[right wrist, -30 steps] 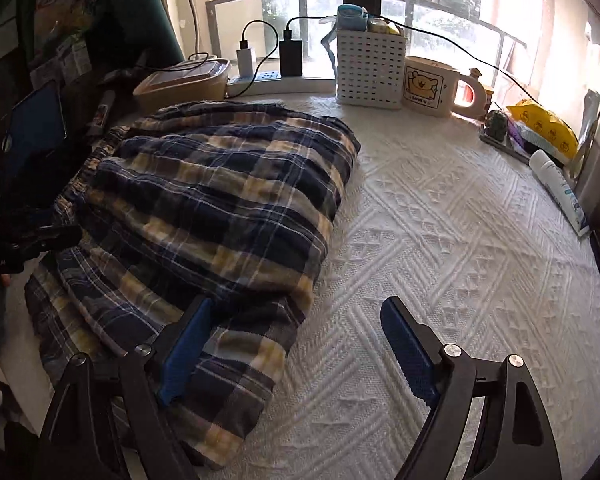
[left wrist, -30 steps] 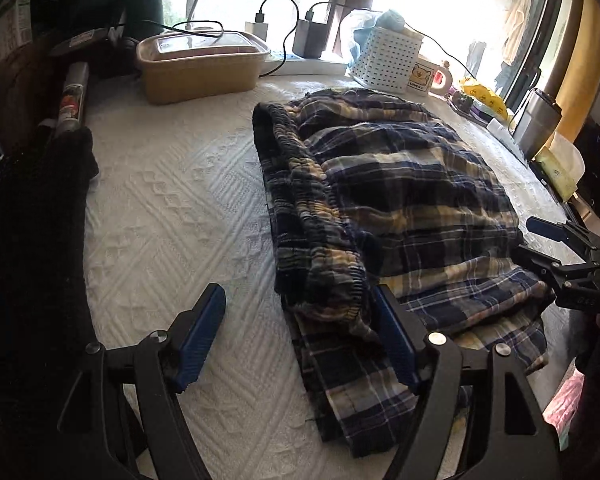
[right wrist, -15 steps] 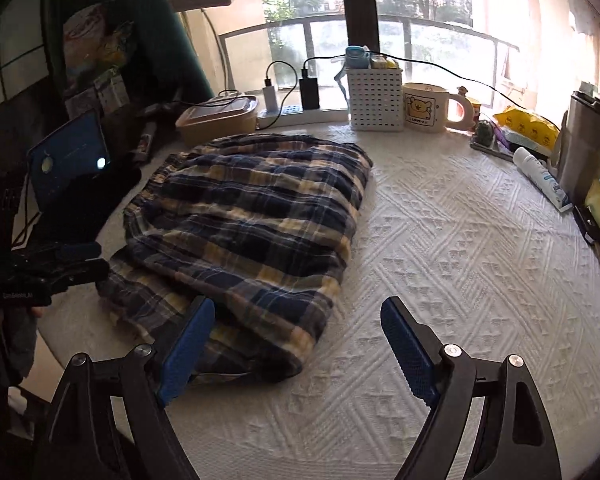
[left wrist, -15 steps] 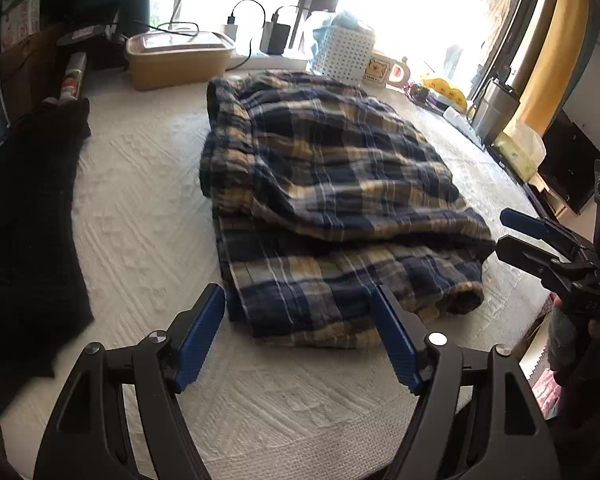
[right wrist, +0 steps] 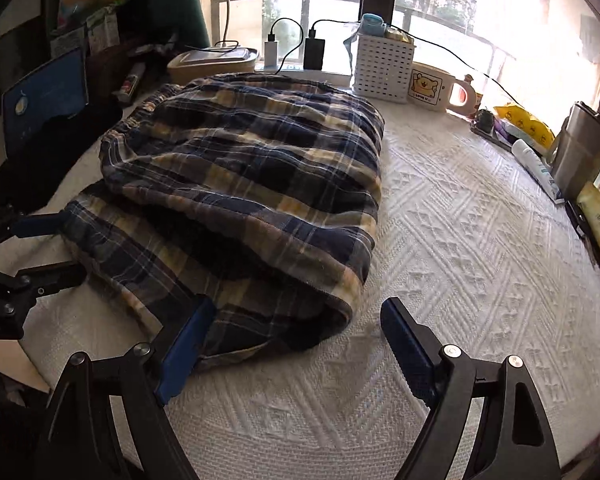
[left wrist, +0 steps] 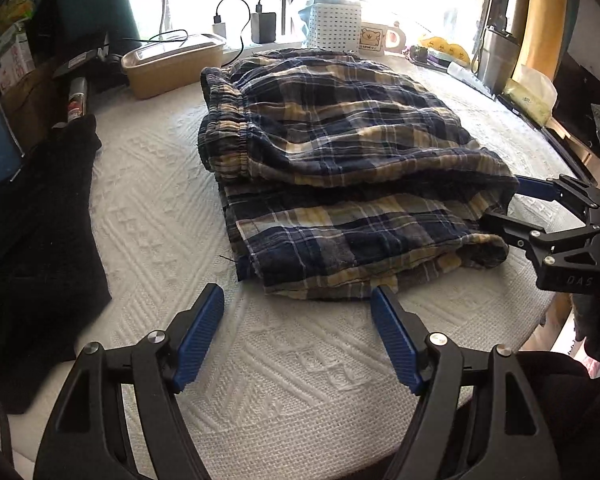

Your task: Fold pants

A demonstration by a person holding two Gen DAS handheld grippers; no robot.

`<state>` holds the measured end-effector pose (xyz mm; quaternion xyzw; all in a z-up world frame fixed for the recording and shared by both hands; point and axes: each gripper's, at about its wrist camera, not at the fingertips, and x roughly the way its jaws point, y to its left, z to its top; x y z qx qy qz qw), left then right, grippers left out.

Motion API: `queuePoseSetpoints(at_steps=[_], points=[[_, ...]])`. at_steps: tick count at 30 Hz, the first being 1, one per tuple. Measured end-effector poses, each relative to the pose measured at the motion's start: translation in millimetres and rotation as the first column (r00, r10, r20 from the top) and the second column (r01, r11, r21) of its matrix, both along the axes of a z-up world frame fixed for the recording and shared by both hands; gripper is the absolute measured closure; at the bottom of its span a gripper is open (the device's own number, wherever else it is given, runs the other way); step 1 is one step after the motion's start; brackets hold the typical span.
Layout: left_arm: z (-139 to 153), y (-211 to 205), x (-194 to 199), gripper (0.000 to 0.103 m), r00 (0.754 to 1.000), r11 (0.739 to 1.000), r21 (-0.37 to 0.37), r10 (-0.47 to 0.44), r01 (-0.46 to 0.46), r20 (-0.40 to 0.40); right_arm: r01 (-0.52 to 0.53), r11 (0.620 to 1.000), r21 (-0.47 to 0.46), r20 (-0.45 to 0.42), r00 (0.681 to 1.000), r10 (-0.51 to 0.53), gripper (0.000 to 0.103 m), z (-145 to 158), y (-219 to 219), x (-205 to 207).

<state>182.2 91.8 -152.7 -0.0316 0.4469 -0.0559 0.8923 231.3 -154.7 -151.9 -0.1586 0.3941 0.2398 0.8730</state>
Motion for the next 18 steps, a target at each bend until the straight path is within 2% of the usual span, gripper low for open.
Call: queuePoseSetpoints(at_steps=[5, 10, 14, 18], points=[[18.0, 25.5, -0.2, 0.027, 0.997, 0.996, -0.079, 0.053, -0.049, 0.059, -0.011, 0.995, 0.104, -0.006, 1.000, 0.012, 0.016, 24.4, -23.5, 5.2], [34.2, 50.8, 20.4, 0.027, 0.986, 0.983, -0.149, 0.126, -0.109, 0.106, 0.040, 0.970, 0.241, -0.052, 0.998, -0.028, 0.016, 47.3, -47.9, 41.1], [36.9, 61.6, 45.4, 0.027, 0.980, 0.972, -0.184, 0.168, -0.146, 0.110, 0.079, 0.941, 0.328, -0.123, 0.992, -0.040, 0.016, 44.2, -51.0, 78.1], [32.6, 62.7, 59.6, 0.027, 0.982, 0.971, -0.193, 0.160, -0.140, 0.095, 0.127, 0.904, 0.408, -0.231, 0.973, -0.033, 0.016, 28.4, -46.3, 106.3]])
